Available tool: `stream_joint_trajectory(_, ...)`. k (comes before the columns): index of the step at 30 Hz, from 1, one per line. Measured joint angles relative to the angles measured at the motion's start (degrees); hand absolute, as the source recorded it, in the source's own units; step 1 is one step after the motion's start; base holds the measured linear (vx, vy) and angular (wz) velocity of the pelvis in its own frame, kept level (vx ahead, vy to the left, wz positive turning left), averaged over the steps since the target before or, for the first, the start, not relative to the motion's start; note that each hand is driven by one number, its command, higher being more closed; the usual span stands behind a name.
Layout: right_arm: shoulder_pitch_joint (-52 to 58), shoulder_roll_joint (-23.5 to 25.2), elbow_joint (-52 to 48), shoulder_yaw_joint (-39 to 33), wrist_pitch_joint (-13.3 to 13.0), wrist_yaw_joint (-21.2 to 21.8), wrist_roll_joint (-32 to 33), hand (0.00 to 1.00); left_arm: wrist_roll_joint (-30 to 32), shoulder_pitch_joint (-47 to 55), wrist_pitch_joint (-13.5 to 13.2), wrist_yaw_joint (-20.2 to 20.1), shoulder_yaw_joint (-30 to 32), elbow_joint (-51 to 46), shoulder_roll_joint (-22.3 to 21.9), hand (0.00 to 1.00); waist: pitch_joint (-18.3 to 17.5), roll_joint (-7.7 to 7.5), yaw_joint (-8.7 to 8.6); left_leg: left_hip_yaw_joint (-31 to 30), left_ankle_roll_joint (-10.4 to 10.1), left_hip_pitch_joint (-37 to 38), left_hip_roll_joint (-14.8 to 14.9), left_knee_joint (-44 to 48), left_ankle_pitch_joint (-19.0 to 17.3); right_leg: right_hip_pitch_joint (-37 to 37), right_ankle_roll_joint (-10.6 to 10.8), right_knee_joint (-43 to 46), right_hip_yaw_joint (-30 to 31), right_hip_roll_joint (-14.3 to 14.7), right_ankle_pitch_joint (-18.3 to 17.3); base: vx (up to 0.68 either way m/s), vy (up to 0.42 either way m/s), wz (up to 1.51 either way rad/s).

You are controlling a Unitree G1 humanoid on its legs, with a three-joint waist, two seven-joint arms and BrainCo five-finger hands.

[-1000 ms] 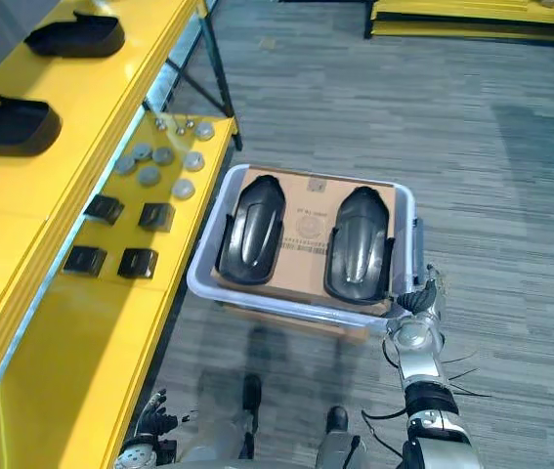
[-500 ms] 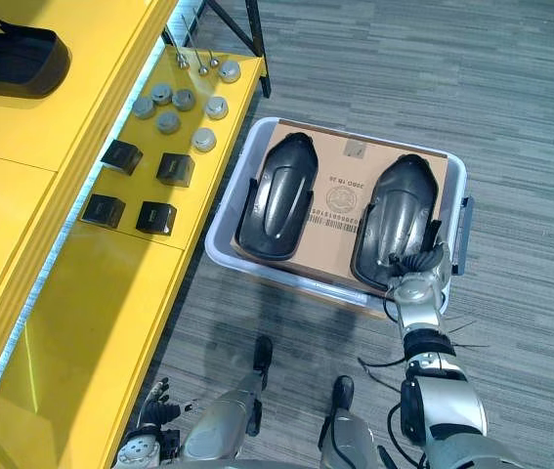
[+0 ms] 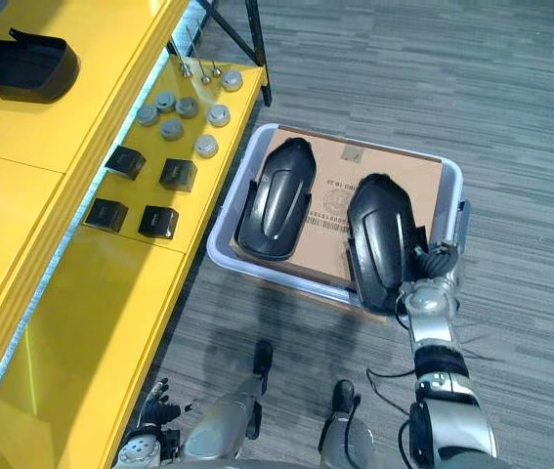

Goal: Walk over and take plastic housings, then place them on the shelf

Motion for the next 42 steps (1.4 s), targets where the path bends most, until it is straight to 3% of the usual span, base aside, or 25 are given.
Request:
stream_joint_trajectory(3, 4.2, 2.3, -8.5, -2.2, 0.0, -0.8, -1.0, 1.00, -0.1, 0.2, 0.6, 0.0, 1.7, -3.3, -0.2, 0.00, -1.4, -0.94, -0.22, 0.3, 0.0, 0.3, 0.1, 0.0, 0.0, 0.1, 0.0, 0.0, 0.5, 0.1, 0.0, -0.01, -0.009, -0.07)
stream_joint_trajectory(8, 9.9, 7.4, -20.8, -4.3, -0.6, -2.2, -3.1, 1.00, -1.2, 2.7, 0.5, 0.5, 4.5, -19.7, -1.5, 0.00, -4.6, -3.01, -0.24, 1.3, -0.5, 1.8, 0.8, 0.0, -0.7, 0.9, 0.0, -0.1, 1.5, 0.3, 0.0, 0.00, -0.015, -0.12)
stream_joint_trajectory(9, 9.9, 7.4, -20.8, -4.3, -0.6, -2.2, -3.1, 1.00, -1.2, 2.7, 0.5, 0.5, 4.5, -19.7, -1.5, 0.00, -4.6, -3.01, -0.24, 1.3, -0.5, 1.8, 0.8, 0.0, -0.7, 0.9, 0.0, -0.1, 1.5, 0.3, 0.0, -0.04, -0.002, -0.04)
stream_joint_trajectory(14, 13.5, 11.7, -30.8, -0.7, -1.1, -2.6, -5.7, 1.00, -5.6, 4.5, -1.3, 3.1, 3.8, -37.8, -5.2, 0.00, -7.0, -2.94, -1.37, 1.5, -0.5, 2.6, 0.8, 0.0, -0.8, 1.6, 0.0, -0.1, 1.8, 0.2, 0.0, -0.01, 0.001, -0.01)
stream_joint_trajectory(18, 14.8, 13.2, -36.3, 5.8, -2.8, -3.1, -10.2, 1.00, -4.3, 3.3, -3.0, 4.7, -2.5, -49.8, -5.0, 0.00, -8.6, -2.79, -1.54, 2.1, -0.5, 3.8, 0.9, 0.0, -0.8, 2.1, 0.0, 0.0, 2.3, 0.3, 0.0, -0.02, 0.001, -0.05)
stream_joint_trajectory(25, 14.8, 15.2, -39.3, 15.0, -3.2, -3.1, -12.9, 1.00, -1.3, -0.1, -3.2, 5.3, -11.9, -52.4, -3.7, 0.00, -10.7, -2.86, -1.57, 2.8, -0.6, 4.9, 1.0, -0.1, -0.8, 2.9, 0.0, -0.2, 2.8, 0.3, 0.1, -0.01, 0.001, -0.04)
stream_joint_trajectory(29, 14.7, 15.2, -39.6, 21.0, -4.3, -3.1, -15.2, 1.00, 3.8, -3.1, -2.6, 5.3, -17.2, -52.3, -2.2, 0.00, -12.6, -2.86, -1.59, 3.4, -0.5, 5.0, 1.0, -0.1, -0.8, 3.1, 0.2, -1.1, 3.6, 0.4, 0.9, -0.01, 0.006, -0.09)
stream_joint_trajectory(38, 14.2, 15.0, -39.7, 26.0, -4.6, -3.7, -17.7, 1.00, 5.8, -5.7, 0.0, 6.4, -20.0, -50.9, 0.3, 0.00, -14.3, -2.95, -1.73, 4.7, -0.8, 5.6, 1.0, -0.4, -1.0, 3.9, 0.2, -3.2, 4.4, 0.5, 2.3, -0.02, 0.006, -0.07)
stream_joint_trajectory(42, 13.4, 15.0, -39.7, 33.2, -5.1, -2.8, -17.9, 1.00, 5.8, -9.2, 1.4, 6.4, -24.5, -49.0, 1.2, 0.00, -14.9, -3.08, -1.95, 5.2, -0.8, 5.6, 1.0, -0.4, -1.0, 4.0, 0.4, -3.9, 5.3, 0.4, 2.7, -0.02, 0.005, -0.07)
